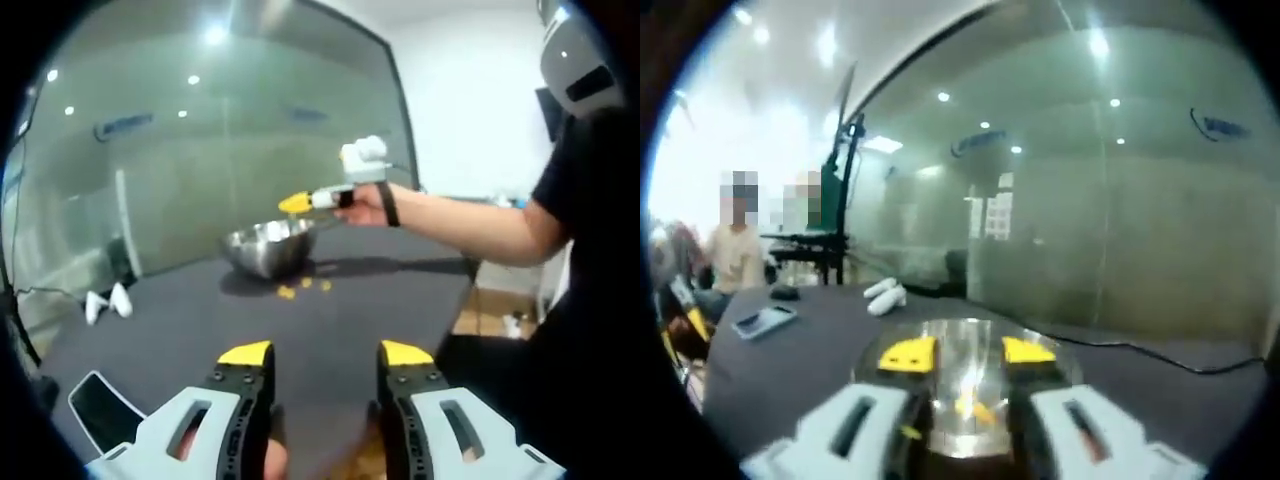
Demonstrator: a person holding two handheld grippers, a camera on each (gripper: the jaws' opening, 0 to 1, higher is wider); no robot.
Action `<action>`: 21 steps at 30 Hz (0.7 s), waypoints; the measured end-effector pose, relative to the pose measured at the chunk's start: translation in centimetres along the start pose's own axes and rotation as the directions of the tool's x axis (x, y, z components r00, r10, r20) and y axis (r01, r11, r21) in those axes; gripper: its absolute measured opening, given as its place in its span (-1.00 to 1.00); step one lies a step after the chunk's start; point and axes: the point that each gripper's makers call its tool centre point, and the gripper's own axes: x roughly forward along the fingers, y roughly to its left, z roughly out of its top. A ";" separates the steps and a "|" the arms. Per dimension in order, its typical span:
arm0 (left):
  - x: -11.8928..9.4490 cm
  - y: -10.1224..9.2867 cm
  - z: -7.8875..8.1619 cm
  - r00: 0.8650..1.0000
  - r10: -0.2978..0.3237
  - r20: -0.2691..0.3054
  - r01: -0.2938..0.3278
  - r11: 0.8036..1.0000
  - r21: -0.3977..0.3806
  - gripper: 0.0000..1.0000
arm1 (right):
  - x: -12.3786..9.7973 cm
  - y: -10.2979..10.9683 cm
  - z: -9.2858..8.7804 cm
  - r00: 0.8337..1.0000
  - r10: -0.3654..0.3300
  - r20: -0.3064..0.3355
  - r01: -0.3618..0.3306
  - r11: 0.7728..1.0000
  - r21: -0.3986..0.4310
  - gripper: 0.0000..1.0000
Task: Pick up the QQ candy scattered on the table and place it into the stainless steel bowl on the table
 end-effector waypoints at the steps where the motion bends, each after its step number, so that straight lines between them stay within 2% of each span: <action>1: 0.0 0.0 0.0 1.000 0.000 -0.002 0.000 1.000 0.000 -0.15 | -0.2 0.0 0.0 1.000 0.001 0.002 -0.001 1.000 0.004 -0.29; 3: 0.1 -0.1 -0.1 1.000 -0.002 -0.002 0.002 1.000 0.001 -0.15 | -0.4 -0.1 0.0 1.000 -0.003 0.000 0.003 1.000 -0.002 -0.48; 10: 0.2 -0.3 0.5 1.000 -0.007 0.009 0.006 1.000 0.010 -0.15 | -0.9 0.0 0.1 1.000 0.012 0.003 -0.012 1.000 0.000 -0.46; 21: 0.2 -0.5 0.4 1.000 -0.007 -0.003 0.007 1.000 0.020 -0.15 | -1.8 0.8 0.3 0.999 0.038 -0.002 -0.038 0.999 -0.003 -0.47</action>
